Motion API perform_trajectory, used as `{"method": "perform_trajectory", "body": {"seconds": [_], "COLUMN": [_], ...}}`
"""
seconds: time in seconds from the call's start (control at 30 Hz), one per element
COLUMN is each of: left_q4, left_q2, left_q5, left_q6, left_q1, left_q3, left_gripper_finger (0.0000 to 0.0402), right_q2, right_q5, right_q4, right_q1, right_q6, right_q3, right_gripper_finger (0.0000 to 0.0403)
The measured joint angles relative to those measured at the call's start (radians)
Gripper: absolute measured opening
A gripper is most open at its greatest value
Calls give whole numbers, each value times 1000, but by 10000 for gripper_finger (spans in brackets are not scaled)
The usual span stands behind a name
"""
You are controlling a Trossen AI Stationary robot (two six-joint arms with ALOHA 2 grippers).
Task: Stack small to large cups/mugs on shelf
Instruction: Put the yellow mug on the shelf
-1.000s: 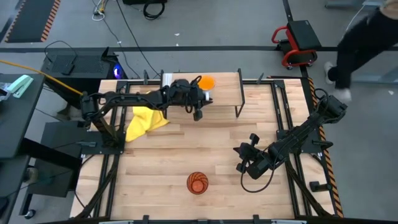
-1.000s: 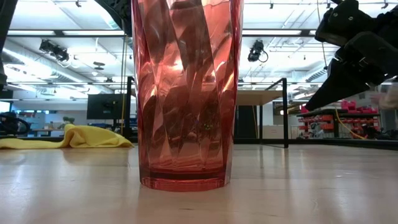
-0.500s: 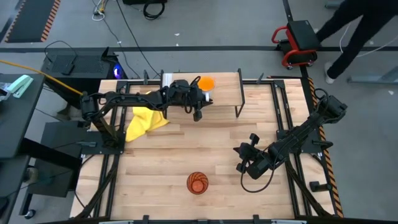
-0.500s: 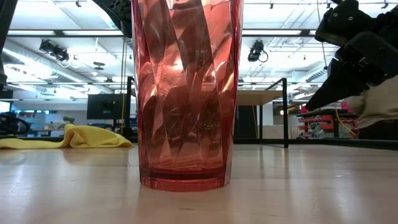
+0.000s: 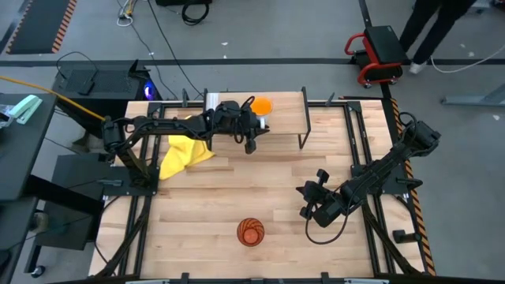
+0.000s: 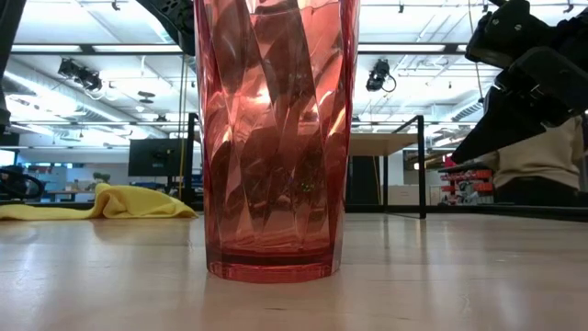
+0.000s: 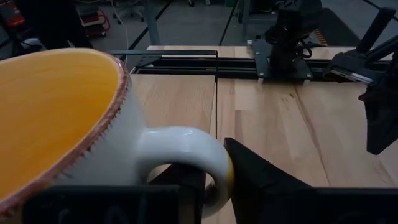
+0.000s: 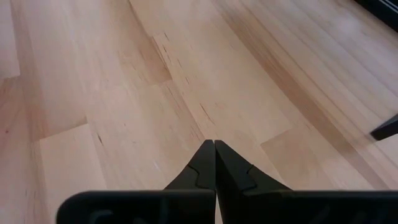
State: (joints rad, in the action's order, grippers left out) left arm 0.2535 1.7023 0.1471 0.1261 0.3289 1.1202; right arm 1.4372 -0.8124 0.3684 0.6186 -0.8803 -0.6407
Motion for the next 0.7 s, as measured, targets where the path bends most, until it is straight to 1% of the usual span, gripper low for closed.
{"method": "perform_trajectory", "body": {"seconds": [0.13,0.47,0.7], "left_q4": [-1,-14,-16], "left_q2": [0,0,0], "left_q5": [-9,-14,-16], "left_q6": [-2,-5,-4], "left_q1": [0,2,-2], "left_q3": [0,0,0], "left_gripper_finger": [73,64,80], "right_q2": [0,0,0], "right_q5": [0,0,0], "right_q4": [0,0,0], "right_q1": [0,0,-1], "right_q6": [0,0,0], "right_q3": [0,0,0], "right_gripper_finger": [3,3,3]}}
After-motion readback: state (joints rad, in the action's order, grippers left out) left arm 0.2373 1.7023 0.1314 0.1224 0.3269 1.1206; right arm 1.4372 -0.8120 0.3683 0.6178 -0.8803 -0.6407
